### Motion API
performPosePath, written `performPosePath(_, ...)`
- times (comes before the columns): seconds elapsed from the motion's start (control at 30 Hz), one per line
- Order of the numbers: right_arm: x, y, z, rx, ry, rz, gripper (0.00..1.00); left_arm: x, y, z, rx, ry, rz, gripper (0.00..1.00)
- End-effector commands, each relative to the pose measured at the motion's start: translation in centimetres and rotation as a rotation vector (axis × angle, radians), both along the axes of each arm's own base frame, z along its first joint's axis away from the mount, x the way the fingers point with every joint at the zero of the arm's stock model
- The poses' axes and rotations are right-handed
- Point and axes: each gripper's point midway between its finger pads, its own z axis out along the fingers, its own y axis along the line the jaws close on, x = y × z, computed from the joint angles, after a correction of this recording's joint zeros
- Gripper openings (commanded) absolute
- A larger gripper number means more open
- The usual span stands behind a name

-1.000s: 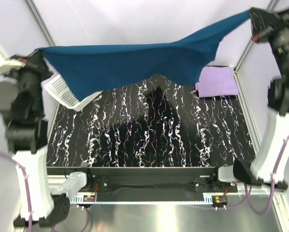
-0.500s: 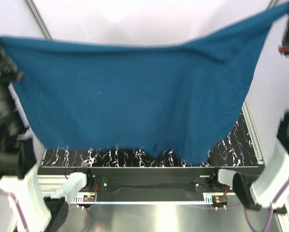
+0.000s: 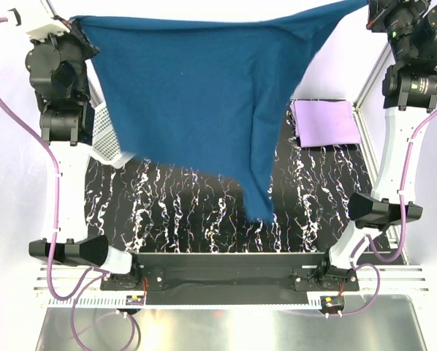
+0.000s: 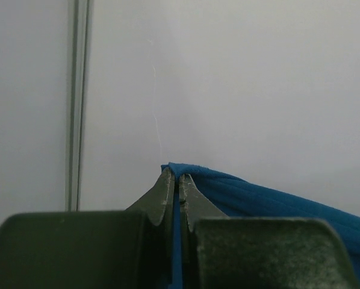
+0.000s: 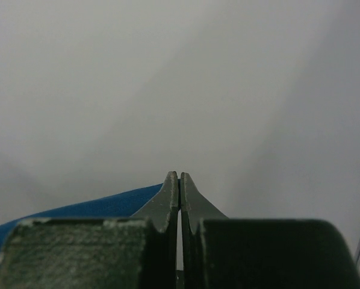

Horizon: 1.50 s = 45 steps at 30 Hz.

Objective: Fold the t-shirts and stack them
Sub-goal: Flatten the tshirt out

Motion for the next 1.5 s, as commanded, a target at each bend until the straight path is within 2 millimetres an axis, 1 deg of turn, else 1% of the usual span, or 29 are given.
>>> performPosePath(0.0, -6.0, 0.0, 7.9, -0.045, -0.243, -0.043, 0.00, -5.8, 1.5, 7.7, -0.004, -0.244, 0.056, 0.00)
performPosePath(0.13, -6.5, 0.3, 7.8, -0.048, -0.234, -0.031, 0.00, -7.0, 2.4, 7.2, -0.009, -0.236, 0.079, 0.00)
performPosePath(0.2, -7.9, 0.6, 8.0, -0.058, -0.230, -0.028, 0.00, -9.3, 2.5, 7.7, -0.011, -0.259, 0.087, 0.00)
performPosePath(0.3, -10.7, 0.9, 8.3, -0.080, -0.222, -0.042, 0.00, -10.8, 2.7, 6.3, -0.016, -0.236, 0.099, 0.00)
performPosePath(0.33, -12.7, 1.1, 8.4, -0.091, -0.226, -0.051, 0.00, -12.7, 2.8, 6.3, -0.018, -0.248, 0.104, 0.00)
performPosePath(0.4, -14.7, 1.1, 8.4, -0.096, -0.228, -0.068, 0.00, -14.6, 2.9, 5.6, -0.023, -0.243, 0.116, 0.00)
performPosePath(0.43, -16.8, 1.3, 8.2, -0.103, -0.228, -0.080, 0.00, -17.4, 2.9, 6.2, -0.026, -0.279, 0.118, 0.00)
performPosePath(0.5, -19.0, 1.3, 8.1, -0.109, -0.229, -0.099, 0.00, -19.1, 3.0, 5.0, -0.024, -0.259, 0.131, 0.00)
performPosePath(0.53, -19.5, 1.3, 7.1, -0.113, -0.197, -0.105, 0.00, -20.2, 3.1, 4.7, -0.026, -0.260, 0.137, 0.00)
performPosePath(0.57, -22.8, 1.6, 7.8, -0.117, -0.233, -0.119, 0.00, -22.9, 3.2, 4.6, -0.025, -0.279, 0.148, 0.00)
performPosePath(0.6, -24.1, 1.6, 7.6, -0.117, -0.237, -0.127, 0.00, -24.1, 3.2, 4.4, -0.024, -0.287, 0.151, 0.00)
performPosePath(0.63, -26.7, 1.9, 7.3, -0.123, -0.251, -0.138, 0.00, -25.8, 3.2, 4.5, -0.024, -0.307, 0.157, 0.00)
performPosePath(0.7, -29.4, 1.8, 7.1, -0.123, -0.268, -0.166, 0.00, -29.9, 3.5, 4.3, -0.029, -0.353, 0.179, 0.00)
performPosePath(0.73, -32.1, 2.0, 7.0, -0.130, -0.290, -0.182, 0.00, -31.2, 3.6, 4.3, -0.032, -0.369, 0.185, 0.00)
performPosePath(0.77, -33.4, 1.9, 7.0, -0.128, -0.304, -0.199, 0.00, -32.3, 3.9, 4.1, -0.037, -0.379, 0.202, 0.00)
performPosePath(0.8, -34.8, 1.9, 7.0, -0.129, -0.324, -0.209, 0.00, -34.9, 4.0, 4.2, -0.041, -0.422, 0.203, 0.00)
performPosePath(0.83, -37.1, 2.2, 6.9, -0.134, -0.356, -0.215, 0.00, -35.9, 4.3, 4.0, -0.046, -0.434, 0.220, 0.00)
performPosePath(0.9, -38.9, 2.2, 6.8, -0.129, -0.381, -0.223, 0.00, -38.2, 4.4, 3.7, -0.049, -0.466, 0.204, 0.00)
performPosePath(0.97, -40.0, 2.5, 6.2, -0.125, -0.389, -0.206, 0.00, -38.5, 4.7, 2.8, -0.054, -0.461, 0.207, 0.00)
performPosePath(1.0, -39.2, 2.5, 5.5, -0.120, -0.366, -0.196, 0.00, -38.6, 4.8, 2.3, -0.059, -0.459, 0.205, 0.00)
performPosePath(1.07, -37.8, 2.7, 4.6, -0.122, -0.332, -0.177, 0.00, -36.5, 4.8, 0.8, -0.074, -0.407, 0.209, 0.00)
performPosePath(1.13, -34.7, 2.5, 2.9, -0.120, -0.257, -0.160, 0.00, -34.3, 4.7, -0.4, -0.081, -0.362, 0.202, 0.00)
performPosePath(1.23, -30.0, 2.6, -0.7, -0.113, -0.154, -0.118, 0.00, -28.5, 4.2, -4.6, -0.090, -0.231, 0.184, 0.00)
performPosePath(1.27, -28.8, 2.7, -1.9, -0.111, -0.128, -0.105, 0.00, -25.8, 4.0, -7.3, -0.109, -0.160, 0.174, 0.00)
performPosePath(1.3, -25.9, 2.5, -5.5, -0.095, -0.037, -0.090, 0.00, -24.2, 3.9, -9.3, -0.123, -0.112, 0.175, 0.00)
performPosePath(1.33, -25.0, 2.4, -6.4, -0.087, -0.037, -0.085, 0.00, -22.8, 3.9, -11.2, -0.137, -0.070, 0.180, 0.00)
performPosePath(1.37, -23.7, 2.3, -8.2, -0.081, -0.003, -0.080, 0.00, -19.8, 3.7, -16.0, -0.156, 0.035, 0.180, 0.00)
performPosePath(1.4, -21.0, 2.1, -12.7, -0.061, 0.097, -0.067, 0.00, -18.3, 3.7, -18.5, -0.169, 0.083, 0.185, 0.00)
performPosePath(1.47, -18.7, 2.0, -16.3, -0.042, 0.141, -0.058, 0.00, -15.7, 3.8, -23.8, -0.249, 0.180, 0.203, 0.00)
